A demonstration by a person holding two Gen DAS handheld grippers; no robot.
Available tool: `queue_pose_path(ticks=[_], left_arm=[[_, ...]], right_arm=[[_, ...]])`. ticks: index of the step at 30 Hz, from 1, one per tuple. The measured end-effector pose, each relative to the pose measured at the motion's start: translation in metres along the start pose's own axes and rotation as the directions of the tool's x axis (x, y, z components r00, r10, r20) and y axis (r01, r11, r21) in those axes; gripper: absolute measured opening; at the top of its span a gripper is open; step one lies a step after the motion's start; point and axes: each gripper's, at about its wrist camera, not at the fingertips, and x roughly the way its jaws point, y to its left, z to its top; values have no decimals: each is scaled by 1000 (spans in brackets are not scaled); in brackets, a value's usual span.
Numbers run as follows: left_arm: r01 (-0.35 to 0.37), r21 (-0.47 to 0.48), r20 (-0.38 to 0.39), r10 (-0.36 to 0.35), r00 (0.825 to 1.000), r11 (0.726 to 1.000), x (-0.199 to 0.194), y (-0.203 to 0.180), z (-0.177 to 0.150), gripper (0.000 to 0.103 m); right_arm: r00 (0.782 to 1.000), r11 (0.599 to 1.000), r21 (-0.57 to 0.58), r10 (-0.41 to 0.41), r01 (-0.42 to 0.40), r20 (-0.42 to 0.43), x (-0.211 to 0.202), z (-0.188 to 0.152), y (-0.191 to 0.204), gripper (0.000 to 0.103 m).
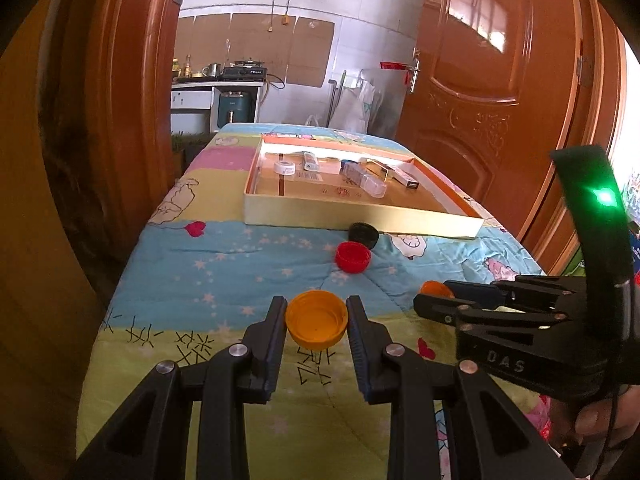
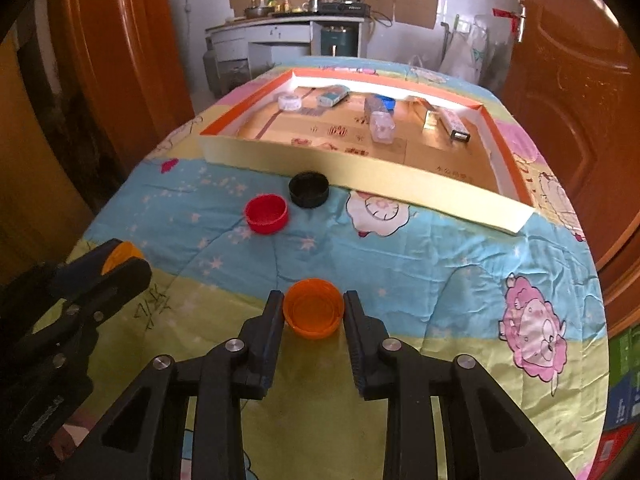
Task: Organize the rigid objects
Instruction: 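Grasp the yellow-orange cap with the left tool while the right tool grasps the translucent orange cap, then carry the yellow-orange cap with the left tool while the right tool carries the orange cap into the tray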
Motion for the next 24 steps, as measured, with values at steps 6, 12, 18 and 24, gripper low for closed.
queue_pose_path(ticks=[6,12,18,24], left_arm=[[13,13,12,-13,1000,1000,-2,-8,10,30],[31,26,23,-32,999,999,-2,-16,26,30],[47,36,24,-48,999,998,6,-24,45,30],[44,47,25,-46,999,998,16,-30,65,30]], right_arm=[[998,1000,27,-3,1,55,-21,8,-9,30],[996,998,62,-9,3,94,-36,16,-21,30],[993,997,81,-14,5,114,-41,24,-33,30],[993,995,100,-12,0,119,-40,32,-45,30]])
